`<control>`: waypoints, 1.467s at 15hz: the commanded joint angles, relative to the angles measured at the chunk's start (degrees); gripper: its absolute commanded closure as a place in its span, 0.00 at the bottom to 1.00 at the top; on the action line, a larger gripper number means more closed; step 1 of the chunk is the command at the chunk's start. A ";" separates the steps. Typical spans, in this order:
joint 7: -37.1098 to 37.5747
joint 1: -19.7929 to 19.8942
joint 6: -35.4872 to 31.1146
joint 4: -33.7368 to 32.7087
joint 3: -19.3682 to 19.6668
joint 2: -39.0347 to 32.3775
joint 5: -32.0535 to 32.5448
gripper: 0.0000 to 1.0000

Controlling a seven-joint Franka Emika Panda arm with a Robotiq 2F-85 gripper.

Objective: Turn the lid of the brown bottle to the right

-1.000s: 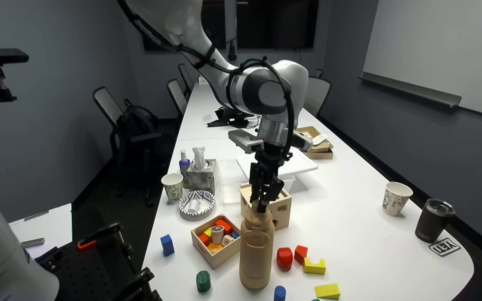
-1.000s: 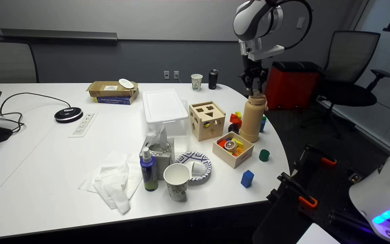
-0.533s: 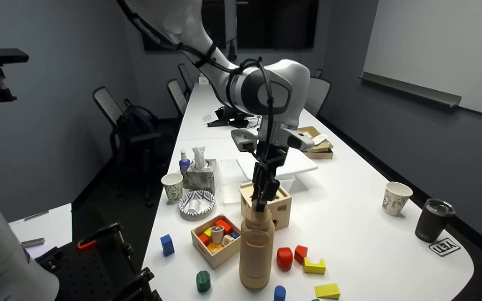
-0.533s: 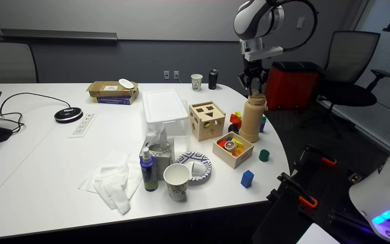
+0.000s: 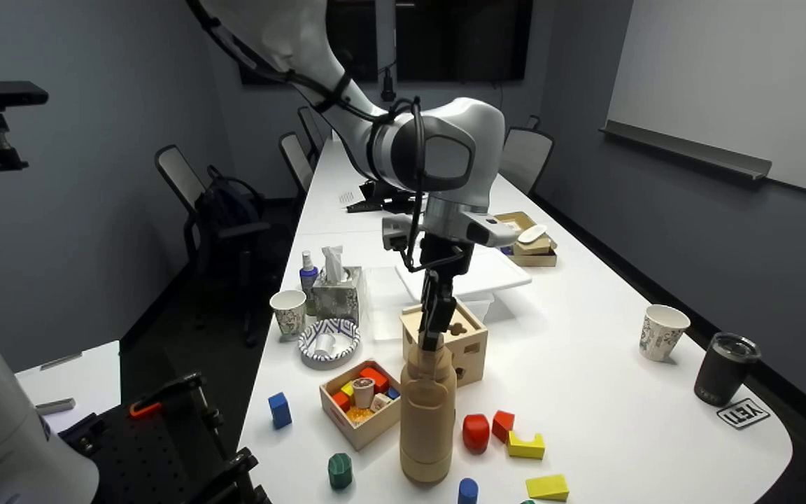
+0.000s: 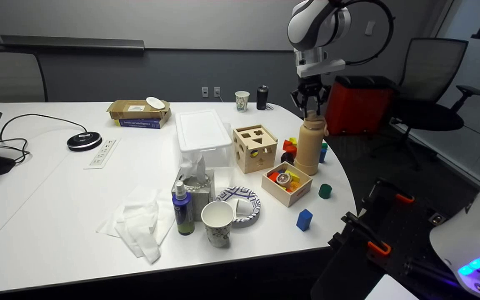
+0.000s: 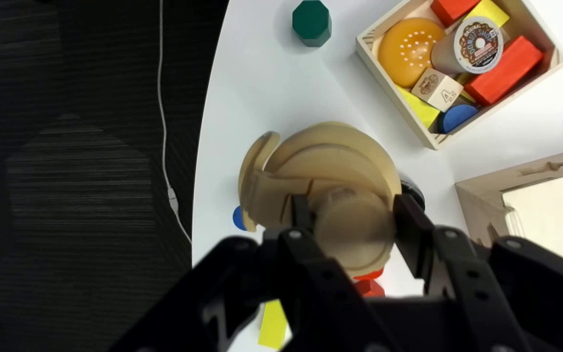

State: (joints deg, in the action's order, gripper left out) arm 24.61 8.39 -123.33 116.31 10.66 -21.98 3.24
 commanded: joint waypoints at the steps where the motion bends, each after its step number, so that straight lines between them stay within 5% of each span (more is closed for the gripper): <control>1: 2.40 -1.51 -1.77 3.24 1.01 1.70 0.04 0.80; 2: 2.22 -1.46 -1.57 3.34 0.92 1.83 -0.21 0.80; 4: 1.90 -1.63 -1.43 3.44 1.10 2.18 0.15 0.30; 9: 1.45 -1.54 -1.11 3.60 1.15 2.31 -0.20 0.01; 15: 0.48 -2.05 0.18 4.17 0.48 4.92 -0.71 0.00; 22: -8.45 -3.21 3.18 8.54 -2.42 18.74 -0.77 0.00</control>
State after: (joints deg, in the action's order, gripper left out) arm 20.94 5.40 -122.24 120.33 9.33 -12.08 3.23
